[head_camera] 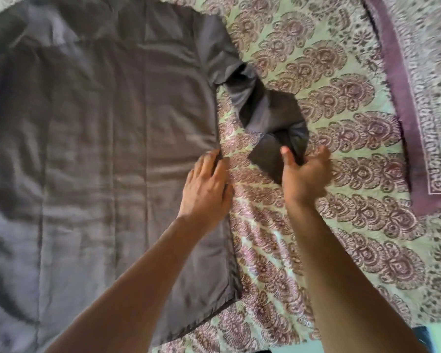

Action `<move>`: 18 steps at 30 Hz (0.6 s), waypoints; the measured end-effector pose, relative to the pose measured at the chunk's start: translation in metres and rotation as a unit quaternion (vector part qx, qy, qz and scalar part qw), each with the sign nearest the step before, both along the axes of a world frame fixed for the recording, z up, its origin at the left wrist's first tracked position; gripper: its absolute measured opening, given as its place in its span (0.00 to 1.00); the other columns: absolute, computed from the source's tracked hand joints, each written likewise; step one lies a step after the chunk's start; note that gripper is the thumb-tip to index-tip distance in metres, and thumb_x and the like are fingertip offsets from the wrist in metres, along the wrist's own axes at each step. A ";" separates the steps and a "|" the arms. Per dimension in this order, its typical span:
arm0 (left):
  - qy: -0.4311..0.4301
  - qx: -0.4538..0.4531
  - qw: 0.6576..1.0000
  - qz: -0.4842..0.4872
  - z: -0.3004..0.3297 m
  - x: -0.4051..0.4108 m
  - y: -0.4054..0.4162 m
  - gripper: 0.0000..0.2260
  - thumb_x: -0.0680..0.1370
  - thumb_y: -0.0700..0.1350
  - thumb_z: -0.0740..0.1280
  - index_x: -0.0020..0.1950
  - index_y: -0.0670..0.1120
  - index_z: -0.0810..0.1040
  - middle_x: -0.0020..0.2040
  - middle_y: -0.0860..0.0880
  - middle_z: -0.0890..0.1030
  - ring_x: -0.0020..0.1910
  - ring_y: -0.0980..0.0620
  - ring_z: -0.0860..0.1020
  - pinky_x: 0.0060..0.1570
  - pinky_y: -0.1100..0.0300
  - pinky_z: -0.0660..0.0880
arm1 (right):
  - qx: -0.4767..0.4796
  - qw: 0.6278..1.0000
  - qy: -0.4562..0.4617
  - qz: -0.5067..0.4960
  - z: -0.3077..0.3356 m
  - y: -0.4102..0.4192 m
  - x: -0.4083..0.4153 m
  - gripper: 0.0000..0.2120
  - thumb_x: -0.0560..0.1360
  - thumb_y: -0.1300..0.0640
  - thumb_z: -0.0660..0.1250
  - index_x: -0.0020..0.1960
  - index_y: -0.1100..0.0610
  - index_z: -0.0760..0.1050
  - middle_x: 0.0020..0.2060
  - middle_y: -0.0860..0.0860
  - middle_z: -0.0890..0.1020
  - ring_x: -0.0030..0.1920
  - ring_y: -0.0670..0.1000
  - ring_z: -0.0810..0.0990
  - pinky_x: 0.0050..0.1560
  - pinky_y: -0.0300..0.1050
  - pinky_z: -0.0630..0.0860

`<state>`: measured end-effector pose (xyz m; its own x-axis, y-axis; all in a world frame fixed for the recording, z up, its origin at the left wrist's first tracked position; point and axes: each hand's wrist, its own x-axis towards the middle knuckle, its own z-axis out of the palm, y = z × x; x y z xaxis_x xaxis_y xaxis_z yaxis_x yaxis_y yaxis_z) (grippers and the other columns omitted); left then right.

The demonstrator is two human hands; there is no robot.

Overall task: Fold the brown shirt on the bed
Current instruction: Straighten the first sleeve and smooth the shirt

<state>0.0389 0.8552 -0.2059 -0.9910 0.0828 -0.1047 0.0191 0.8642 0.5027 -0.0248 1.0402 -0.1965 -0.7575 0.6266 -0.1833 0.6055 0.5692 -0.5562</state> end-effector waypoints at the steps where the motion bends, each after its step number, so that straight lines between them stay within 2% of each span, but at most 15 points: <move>1: 0.000 0.008 1.000 0.018 0.003 -0.011 0.009 0.24 0.77 0.46 0.62 0.73 0.43 0.73 0.73 0.42 0.72 0.69 0.38 0.70 0.69 0.42 0.71 | -0.040 0.999 -0.005 -0.007 0.000 0.005 -0.010 0.37 0.73 0.46 0.78 0.75 0.60 0.69 0.64 0.60 0.80 0.66 0.62 0.78 0.63 0.65 0.76; 3: -0.021 0.050 0.995 0.078 0.010 -0.031 0.022 0.23 0.76 0.44 0.63 0.72 0.43 0.74 0.68 0.43 0.74 0.65 0.40 0.71 0.67 0.44 0.72 | -0.105 0.994 0.018 0.008 0.000 0.012 -0.023 0.26 0.70 0.55 0.80 0.65 0.59 0.77 0.52 0.56 0.86 0.53 0.57 0.84 0.57 0.58 0.80; 4: -0.041 0.087 0.988 0.119 0.014 -0.041 0.029 0.21 0.77 0.42 0.65 0.71 0.44 0.76 0.66 0.44 0.76 0.65 0.41 0.72 0.66 0.46 0.72 | -0.117 0.993 0.026 0.020 0.004 0.016 -0.027 0.20 0.71 0.59 0.79 0.61 0.59 0.80 0.49 0.55 0.86 0.48 0.55 0.83 0.54 0.55 0.81; 5: -0.053 0.131 0.976 0.163 0.020 -0.049 0.036 0.18 0.78 0.40 0.67 0.69 0.44 0.78 0.64 0.45 0.77 0.64 0.43 0.74 0.65 0.47 0.74 | -0.111 0.992 0.045 0.040 0.008 0.020 -0.029 0.16 0.72 0.62 0.77 0.59 0.59 0.83 0.49 0.56 0.86 0.47 0.54 0.83 0.52 0.54 0.82; 7: -0.062 0.229 0.937 0.255 0.035 -0.065 0.050 0.10 0.79 0.41 0.70 0.59 0.45 0.82 0.56 0.47 0.82 0.55 0.47 0.81 0.59 0.48 0.78 | -0.039 0.982 0.142 0.114 0.018 0.031 -0.029 0.15 0.72 0.67 0.73 0.58 0.60 0.83 0.50 0.57 0.82 0.48 0.57 0.82 0.48 0.60 0.82; 8: -0.083 0.305 0.901 0.296 0.045 -0.072 0.057 0.06 0.79 0.44 0.70 0.55 0.46 0.83 0.52 0.48 0.84 0.51 0.49 0.82 0.57 0.48 0.79 | 0.006 0.965 0.200 0.170 0.023 0.036 -0.026 0.15 0.72 0.68 0.72 0.57 0.60 0.83 0.48 0.56 0.80 0.48 0.58 0.80 0.46 0.61 0.80; 9: -0.125 0.401 0.850 0.319 0.056 -0.082 0.063 0.06 0.80 0.47 0.70 0.52 0.46 0.83 0.50 0.48 0.84 0.50 0.50 0.82 0.57 0.48 0.78 | 0.050 0.941 0.242 0.233 0.029 0.040 -0.023 0.13 0.72 0.68 0.71 0.56 0.61 0.83 0.47 0.56 0.78 0.47 0.58 0.78 0.46 0.59 0.77; 10: -0.175 0.501 0.782 0.326 0.065 -0.090 0.070 0.09 0.81 0.50 0.68 0.50 0.46 0.82 0.49 0.47 0.84 0.52 0.49 0.81 0.58 0.48 0.76 | 0.084 0.912 0.264 0.303 0.035 0.044 -0.018 0.11 0.72 0.68 0.71 0.54 0.60 0.83 0.45 0.55 0.78 0.48 0.57 0.76 0.49 0.54 0.73; 11: -0.217 0.582 0.713 0.325 0.072 -0.097 0.075 0.11 0.82 0.52 0.67 0.51 0.45 0.81 0.50 0.47 0.84 0.54 0.48 0.80 0.59 0.48 0.75 | 0.107 0.882 0.274 0.369 0.043 0.047 -0.012 0.10 0.73 0.67 0.71 0.52 0.60 0.84 0.44 0.54 0.78 0.48 0.55 0.75 0.51 0.49 0.67; 13: -0.259 0.655 0.627 0.334 0.079 -0.110 0.085 0.15 0.79 0.52 0.71 0.57 0.42 0.78 0.53 0.44 0.82 0.56 0.45 0.79 0.62 0.45 0.78 | 0.151 0.831 0.258 0.469 0.046 0.055 0.002 0.11 0.71 0.66 0.71 0.51 0.57 0.84 0.45 0.52 0.77 0.48 0.52 0.72 0.52 0.46 0.61; 15: -0.266 0.676 0.576 0.374 0.082 -0.120 0.094 0.23 0.73 0.46 0.76 0.64 0.35 0.77 0.58 0.38 0.83 0.59 0.39 0.82 0.66 0.38 0.78 | 0.172 0.812 0.216 0.513 0.036 0.069 0.010 0.17 0.65 0.67 0.74 0.53 0.55 0.84 0.44 0.51 0.77 0.47 0.51 0.74 0.52 0.49 0.65; 16: -0.262 0.675 0.565 0.395 0.081 -0.124 0.099 0.24 0.74 0.40 0.76 0.67 0.33 0.75 0.60 0.36 0.84 0.61 0.36 0.83 0.65 0.36 0.78 | 0.155 0.819 0.195 0.517 0.031 0.076 0.012 0.20 0.64 0.67 0.76 0.54 0.54 0.83 0.45 0.51 0.77 0.46 0.52 0.76 0.52 0.51 0.70; 18: -0.260 0.666 0.562 0.416 0.078 -0.129 0.106 0.19 0.77 0.32 0.72 0.67 0.31 0.76 0.59 0.34 0.84 0.60 0.35 0.83 0.64 0.34 0.78 | 0.055 0.849 0.161 0.500 0.032 0.086 0.014 0.19 0.70 0.57 0.75 0.59 0.51 0.77 0.48 0.52 0.78 0.47 0.53 0.79 0.52 0.55 0.77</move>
<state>-0.0899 0.9613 -0.1275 -0.6091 -0.0379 -0.7922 -0.5622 -0.6839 0.4650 -0.0113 1.1261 -0.1645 -0.9207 -0.3597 0.1515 -0.3844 0.7681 -0.5122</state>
